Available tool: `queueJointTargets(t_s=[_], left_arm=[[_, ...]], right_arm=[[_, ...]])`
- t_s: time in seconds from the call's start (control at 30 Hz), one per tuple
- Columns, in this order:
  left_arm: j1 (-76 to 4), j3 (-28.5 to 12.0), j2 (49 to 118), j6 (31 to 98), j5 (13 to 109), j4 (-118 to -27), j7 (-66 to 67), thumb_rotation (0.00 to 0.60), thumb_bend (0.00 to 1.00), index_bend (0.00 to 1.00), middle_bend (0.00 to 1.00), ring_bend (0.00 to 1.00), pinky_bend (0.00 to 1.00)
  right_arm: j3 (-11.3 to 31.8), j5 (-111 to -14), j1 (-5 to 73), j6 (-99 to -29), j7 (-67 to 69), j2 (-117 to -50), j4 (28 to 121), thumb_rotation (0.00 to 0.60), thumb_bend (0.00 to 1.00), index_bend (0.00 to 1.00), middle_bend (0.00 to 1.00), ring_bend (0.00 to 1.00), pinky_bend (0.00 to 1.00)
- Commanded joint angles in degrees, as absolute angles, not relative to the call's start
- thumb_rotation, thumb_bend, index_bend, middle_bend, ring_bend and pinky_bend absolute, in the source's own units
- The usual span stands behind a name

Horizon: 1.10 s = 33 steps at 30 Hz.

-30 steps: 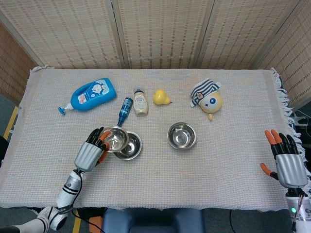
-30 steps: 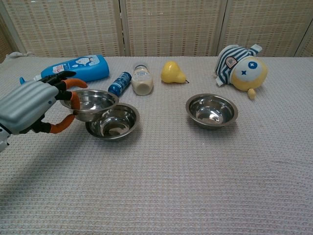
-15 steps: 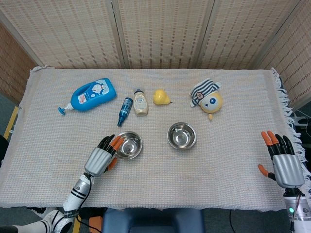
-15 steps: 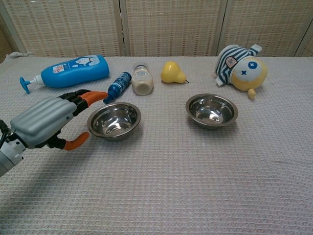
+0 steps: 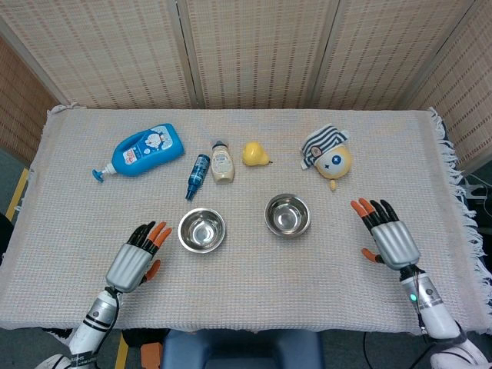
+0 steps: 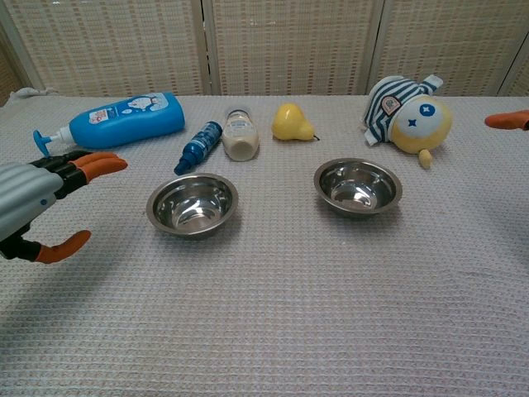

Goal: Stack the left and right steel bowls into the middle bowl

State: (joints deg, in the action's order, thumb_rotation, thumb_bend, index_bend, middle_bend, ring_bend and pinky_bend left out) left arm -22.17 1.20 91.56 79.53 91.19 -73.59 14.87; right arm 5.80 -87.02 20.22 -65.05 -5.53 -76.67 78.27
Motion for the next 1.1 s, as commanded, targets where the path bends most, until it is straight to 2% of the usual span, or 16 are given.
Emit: queueJointTargets(t_s=[0.03, 0.17, 0.5, 0.73, 0.83, 1.1], left_arm=[[-20.4, 0.9, 90.0, 81.0, 89.5, -73.7, 14.8, 0.600, 0.44, 0.00, 0.00, 0.00, 0.13], [-18.8, -0.4, 88.7, 82.1, 87.3, -73.1, 13.9, 0.600, 0.44, 0.00, 0.00, 0.00, 0.13], [-16.3, -2.0, 85.6, 84.2, 85.6, -73.3, 11.2, 0.600, 0.44, 0.00, 0.00, 0.00, 0.13], [-15.5, -2.5, 84.4, 85.4, 86.1, -73.6, 10.1, 0.600, 0.44, 0.00, 0.00, 0.00, 0.13], [-15.1, -2.7, 83.9, 85.6, 86.1, -73.7, 9.7, 0.600, 0.44, 0.00, 0.00, 0.00, 0.13], [-14.3, -3.2, 83.2, 86.2, 86.0, -74.0, 8.4, 0.600, 0.44, 0.00, 0.00, 0.00, 0.13]], right_arm=[[7.3, -86.5, 27.6, -57.0, -4.3, -82.8, 72.2, 0.600, 0.10, 0.00, 0.00, 0.00, 0.00], [6.6, -88.3, 31.3, -54.5, 0.3, -88.0, 66.3, 0.600, 0.11, 0.07, 0.00, 0.00, 0.00], [4.5, -92.5, 36.2, -56.0, 7.2, -97.6, 56.0, 0.600, 0.18, 0.29, 0.00, 0.00, 0.00], [4.8, -92.9, 37.3, -59.9, 8.0, -103.2, 49.8, 0.600, 0.33, 0.63, 0.03, 0.00, 0.00], [4.8, -93.0, 37.4, -61.7, 8.2, -104.3, 48.8, 0.600, 0.38, 0.71, 0.06, 0.00, 0.00], [3.6, -96.0, 38.3, -66.8, 7.5, -102.9, 53.8, 0.600, 0.39, 0.71, 0.07, 0.00, 0.00]])
